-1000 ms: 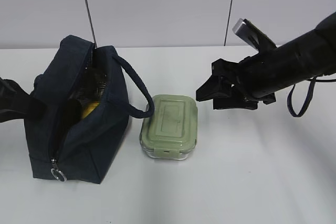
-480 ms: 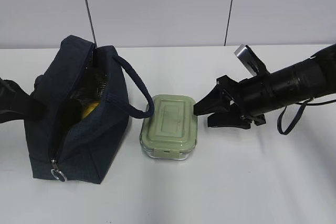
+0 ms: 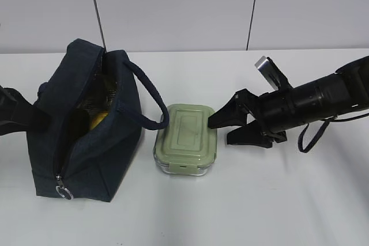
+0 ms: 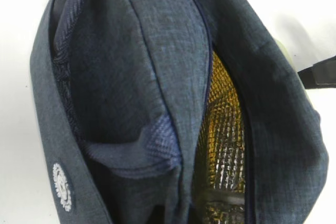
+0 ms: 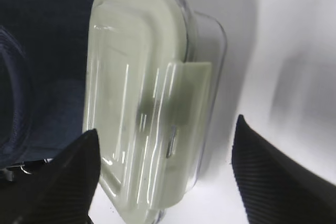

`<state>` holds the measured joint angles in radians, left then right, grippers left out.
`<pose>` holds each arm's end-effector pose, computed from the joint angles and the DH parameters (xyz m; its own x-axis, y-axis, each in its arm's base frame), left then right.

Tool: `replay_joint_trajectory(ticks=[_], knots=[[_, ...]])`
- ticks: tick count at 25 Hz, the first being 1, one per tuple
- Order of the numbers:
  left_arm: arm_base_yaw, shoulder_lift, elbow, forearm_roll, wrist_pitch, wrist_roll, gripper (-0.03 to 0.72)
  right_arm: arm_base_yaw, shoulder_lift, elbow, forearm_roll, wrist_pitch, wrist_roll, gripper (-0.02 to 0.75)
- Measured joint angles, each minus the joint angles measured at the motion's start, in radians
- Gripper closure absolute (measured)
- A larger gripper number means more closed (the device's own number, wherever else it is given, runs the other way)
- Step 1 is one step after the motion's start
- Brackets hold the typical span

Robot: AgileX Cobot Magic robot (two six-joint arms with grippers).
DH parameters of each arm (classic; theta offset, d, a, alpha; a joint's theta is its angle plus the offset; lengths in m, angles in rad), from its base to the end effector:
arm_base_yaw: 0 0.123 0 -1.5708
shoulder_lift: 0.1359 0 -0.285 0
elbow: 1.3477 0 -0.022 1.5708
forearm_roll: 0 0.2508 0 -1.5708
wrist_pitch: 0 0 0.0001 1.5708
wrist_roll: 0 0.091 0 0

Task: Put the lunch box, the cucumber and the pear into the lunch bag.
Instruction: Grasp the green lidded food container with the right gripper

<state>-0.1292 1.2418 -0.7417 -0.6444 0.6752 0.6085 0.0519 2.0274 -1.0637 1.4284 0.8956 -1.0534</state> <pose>0.2243 -0.0636 0.2520 -0.7969 0.1764 -0.5777 0.3894 0.8812 -0.2681 0.3610 0.0892 0.1306 -0.9501 0.1336 -0.2818 -0.1484 0.6010 0.7853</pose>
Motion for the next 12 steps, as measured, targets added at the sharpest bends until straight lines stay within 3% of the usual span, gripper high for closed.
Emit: replay_joint_trajectory(ticks=[12], knots=[[0.000, 0.000, 0.000, 0.000, 0.000, 0.000, 0.687, 0.000, 0.002, 0.000, 0.051, 0.004, -0.039, 0.134]])
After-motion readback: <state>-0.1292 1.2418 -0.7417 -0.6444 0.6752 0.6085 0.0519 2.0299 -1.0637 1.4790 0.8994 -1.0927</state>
